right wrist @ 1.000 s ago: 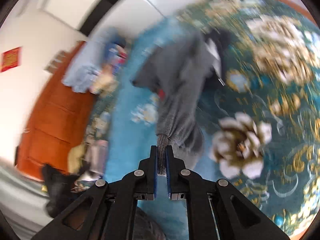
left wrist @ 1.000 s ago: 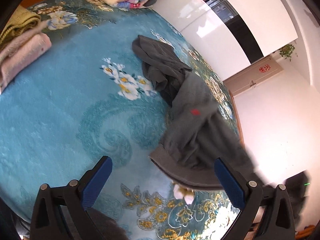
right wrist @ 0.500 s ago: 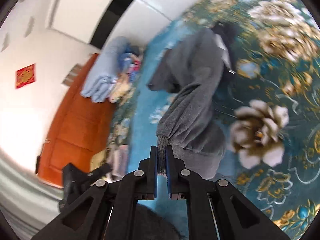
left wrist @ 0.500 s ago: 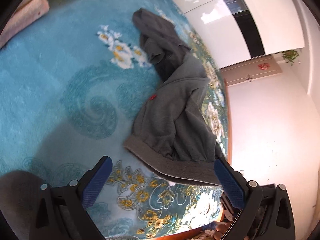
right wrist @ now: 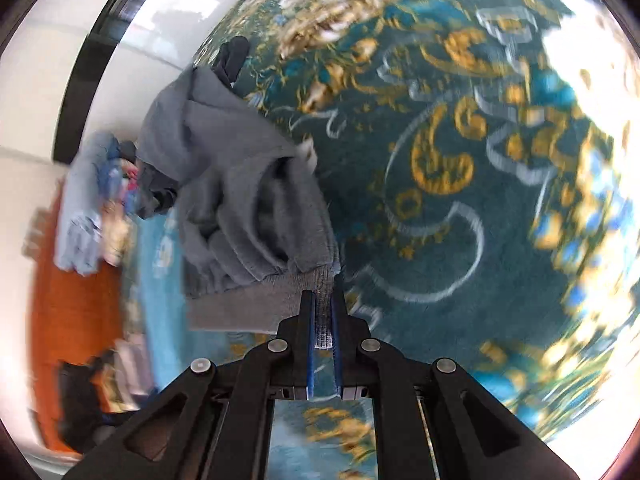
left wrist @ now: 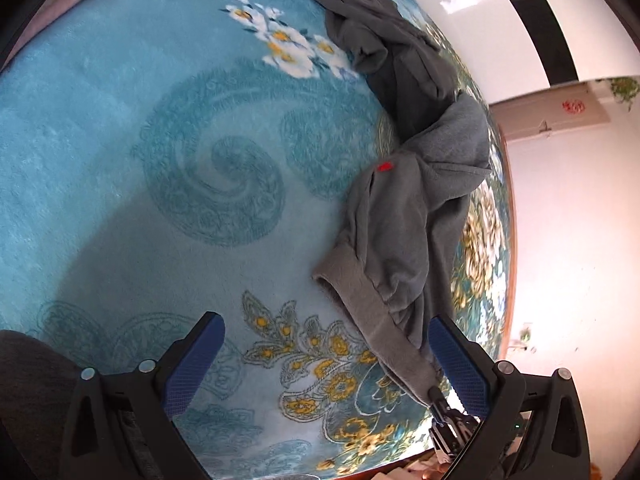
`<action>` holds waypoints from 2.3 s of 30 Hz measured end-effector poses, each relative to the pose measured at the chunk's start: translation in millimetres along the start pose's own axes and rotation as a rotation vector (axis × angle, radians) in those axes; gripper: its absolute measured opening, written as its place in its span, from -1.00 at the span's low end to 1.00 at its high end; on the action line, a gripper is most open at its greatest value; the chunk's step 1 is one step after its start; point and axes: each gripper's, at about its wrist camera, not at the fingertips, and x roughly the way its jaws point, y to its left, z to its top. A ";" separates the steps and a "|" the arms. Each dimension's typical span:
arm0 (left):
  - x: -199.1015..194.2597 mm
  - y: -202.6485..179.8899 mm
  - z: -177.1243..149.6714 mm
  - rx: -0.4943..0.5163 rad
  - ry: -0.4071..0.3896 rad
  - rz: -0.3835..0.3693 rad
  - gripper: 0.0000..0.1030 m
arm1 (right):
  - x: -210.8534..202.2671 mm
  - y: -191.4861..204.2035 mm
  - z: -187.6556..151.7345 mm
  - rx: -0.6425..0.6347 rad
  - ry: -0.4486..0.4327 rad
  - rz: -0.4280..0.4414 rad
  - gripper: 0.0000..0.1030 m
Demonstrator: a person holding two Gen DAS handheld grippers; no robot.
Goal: Fold clothes
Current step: 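Lift the sweatshirt hem and flip it over onto the bed, then open the right gripper to release the hem while the left gripper grasps the hem band, then lift the hem band with the left gripper, lay it flat, and open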
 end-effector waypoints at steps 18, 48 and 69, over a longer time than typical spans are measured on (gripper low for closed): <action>58.9 4.1 25.9 -0.028 0.047 0.082 0.98 | 3.6 -8.4 15.3 -0.156 -0.007 -0.128 -0.24; 83.5 21.2 32.7 -0.125 -0.009 0.064 -1.00 | 15.9 -9.5 10.1 0.009 -0.010 -0.035 -0.74; 83.7 12.3 37.0 -0.078 -0.026 -0.008 0.46 | 8.8 -14.6 9.4 0.020 0.002 -0.005 -0.75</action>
